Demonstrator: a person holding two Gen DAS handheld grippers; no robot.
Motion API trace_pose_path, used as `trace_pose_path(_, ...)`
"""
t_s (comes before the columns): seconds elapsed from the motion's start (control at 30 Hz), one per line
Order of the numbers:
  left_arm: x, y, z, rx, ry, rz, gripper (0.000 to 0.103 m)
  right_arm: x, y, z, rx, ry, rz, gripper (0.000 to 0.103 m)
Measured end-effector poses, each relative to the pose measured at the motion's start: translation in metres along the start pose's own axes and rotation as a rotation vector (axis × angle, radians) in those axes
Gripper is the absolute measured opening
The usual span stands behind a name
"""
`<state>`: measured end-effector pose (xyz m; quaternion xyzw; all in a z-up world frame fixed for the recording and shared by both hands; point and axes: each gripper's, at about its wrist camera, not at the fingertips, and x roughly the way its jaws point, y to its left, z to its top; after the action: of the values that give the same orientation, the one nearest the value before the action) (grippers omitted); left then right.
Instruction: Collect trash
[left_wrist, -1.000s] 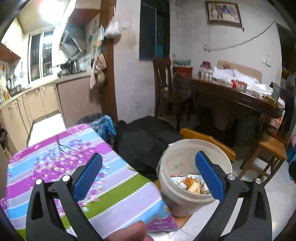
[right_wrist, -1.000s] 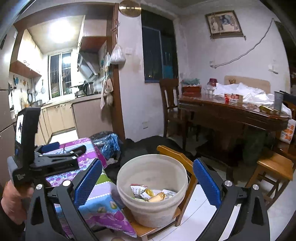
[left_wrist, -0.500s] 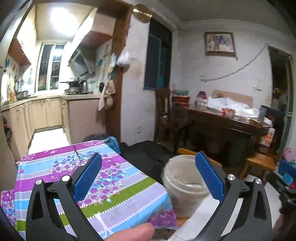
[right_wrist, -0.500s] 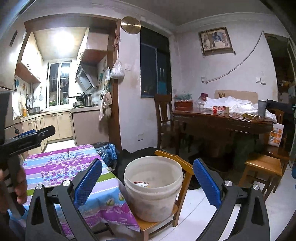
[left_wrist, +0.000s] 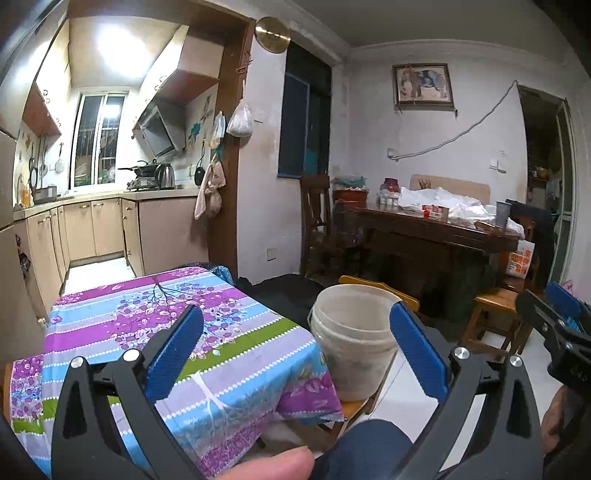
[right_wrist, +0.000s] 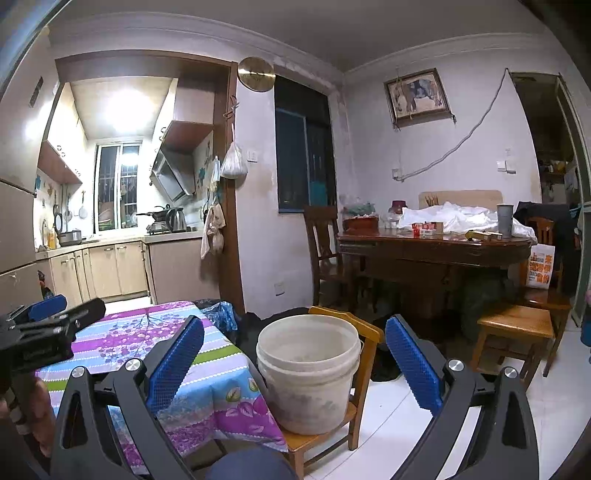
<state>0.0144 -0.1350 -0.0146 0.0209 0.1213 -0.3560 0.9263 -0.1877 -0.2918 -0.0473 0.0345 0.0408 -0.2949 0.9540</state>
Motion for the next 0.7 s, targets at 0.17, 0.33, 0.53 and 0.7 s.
trace_pose_path(0.17, -0.009, -0.019, -0.013, 0.059, -0.025, -0.017, 0.097, -0.018, -0.004, -0.006, -0.003, -0.045, -0.028, 0.098)
trace_pose_path(0.33, -0.015, -0.021, -0.015, 0.066, -0.084, -0.002, 0.097, -0.025, -0.01, -0.012, 0.008, -0.076, -0.035, 0.098)
trace_pose_path(0.53, -0.015, -0.021, -0.015, 0.065, -0.084, 0.006, 0.097, -0.021, -0.006, -0.012, 0.003, -0.07, -0.025, 0.098)
trace_pose_path(0.7, -0.016, -0.023, -0.015, 0.067, -0.073, -0.011, 0.097, -0.015, -0.008, -0.011, 0.006, -0.053, -0.038, 0.098)
